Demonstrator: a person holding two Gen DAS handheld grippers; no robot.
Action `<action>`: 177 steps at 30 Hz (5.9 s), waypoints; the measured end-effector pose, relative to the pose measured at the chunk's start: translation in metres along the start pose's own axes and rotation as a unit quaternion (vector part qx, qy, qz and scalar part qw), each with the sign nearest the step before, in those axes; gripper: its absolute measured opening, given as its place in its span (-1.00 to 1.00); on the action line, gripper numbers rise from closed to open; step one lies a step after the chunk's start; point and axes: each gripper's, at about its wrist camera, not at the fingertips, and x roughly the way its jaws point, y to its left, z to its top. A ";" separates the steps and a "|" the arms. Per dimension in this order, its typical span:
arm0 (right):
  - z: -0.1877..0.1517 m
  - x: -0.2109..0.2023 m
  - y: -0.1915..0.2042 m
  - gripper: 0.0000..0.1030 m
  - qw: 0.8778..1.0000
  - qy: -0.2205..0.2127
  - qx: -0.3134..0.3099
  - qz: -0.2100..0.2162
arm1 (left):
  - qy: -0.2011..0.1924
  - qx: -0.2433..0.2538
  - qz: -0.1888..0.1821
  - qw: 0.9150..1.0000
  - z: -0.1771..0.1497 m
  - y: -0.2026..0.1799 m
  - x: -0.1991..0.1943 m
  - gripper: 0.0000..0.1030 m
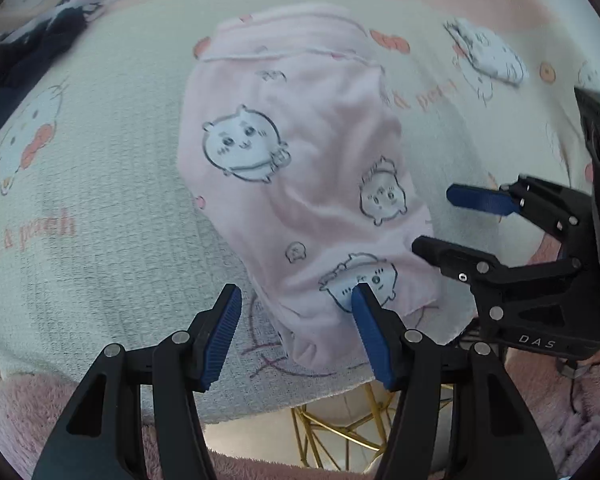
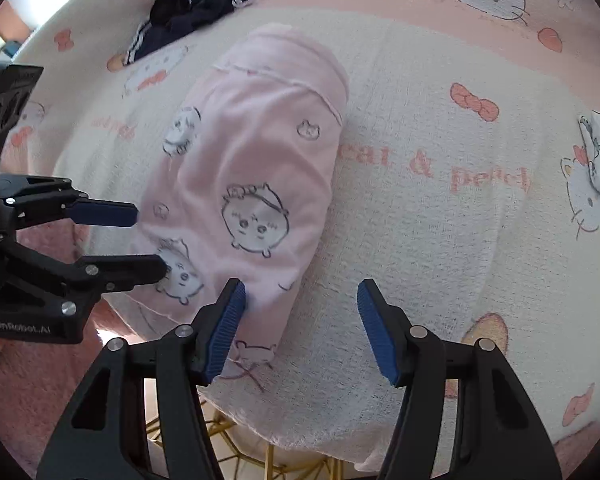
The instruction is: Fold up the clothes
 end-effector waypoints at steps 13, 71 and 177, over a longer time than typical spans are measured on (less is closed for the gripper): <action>-0.016 -0.008 -0.001 0.19 1.000 -0.016 -0.002 -0.007 | 0.008 -0.008 0.026 1.000 -0.002 -0.013 0.017 0.24; 0.125 0.016 -0.018 0.18 0.996 -0.040 0.070 0.030 | -0.146 -0.181 -0.026 0.972 0.105 0.080 0.021 0.36; 0.032 0.018 0.012 0.25 0.997 -0.002 0.061 0.039 | -0.040 0.063 -0.144 0.987 -0.019 -0.021 0.024 -0.19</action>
